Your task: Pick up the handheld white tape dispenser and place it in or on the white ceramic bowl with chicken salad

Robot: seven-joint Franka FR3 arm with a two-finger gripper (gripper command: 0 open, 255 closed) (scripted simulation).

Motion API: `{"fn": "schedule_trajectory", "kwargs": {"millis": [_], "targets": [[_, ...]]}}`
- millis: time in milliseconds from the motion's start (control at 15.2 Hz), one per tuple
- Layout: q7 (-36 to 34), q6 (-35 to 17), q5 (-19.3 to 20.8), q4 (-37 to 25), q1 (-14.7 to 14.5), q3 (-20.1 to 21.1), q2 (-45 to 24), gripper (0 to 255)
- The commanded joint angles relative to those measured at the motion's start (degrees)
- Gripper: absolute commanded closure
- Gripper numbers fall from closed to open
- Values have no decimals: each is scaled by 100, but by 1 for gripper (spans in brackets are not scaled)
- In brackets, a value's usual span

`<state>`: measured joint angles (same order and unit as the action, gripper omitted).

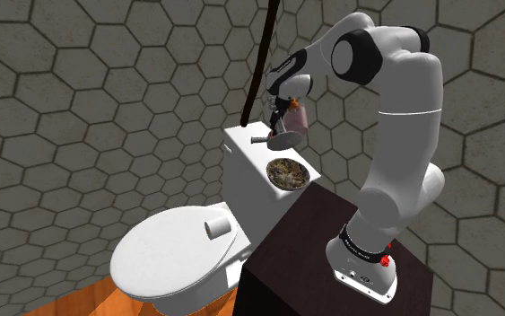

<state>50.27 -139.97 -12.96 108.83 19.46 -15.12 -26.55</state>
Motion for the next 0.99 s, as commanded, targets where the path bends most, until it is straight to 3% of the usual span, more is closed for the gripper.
{"fn": "schedule_trajectory", "kwargs": {"millis": [0,66,132,264,330,924], "targets": [[5,-70,-11,26,42,-20,-995,255],[105,146,18,-73,133,-71,-888,255],[272,-35,-23,210,220,-84,-795,255],[409,228,-28,-47,356,-114,-809,255],[110,258,76,-54,150,-97,-764,255],[-19,732,293,-36,94,-186,-250,255]]}}
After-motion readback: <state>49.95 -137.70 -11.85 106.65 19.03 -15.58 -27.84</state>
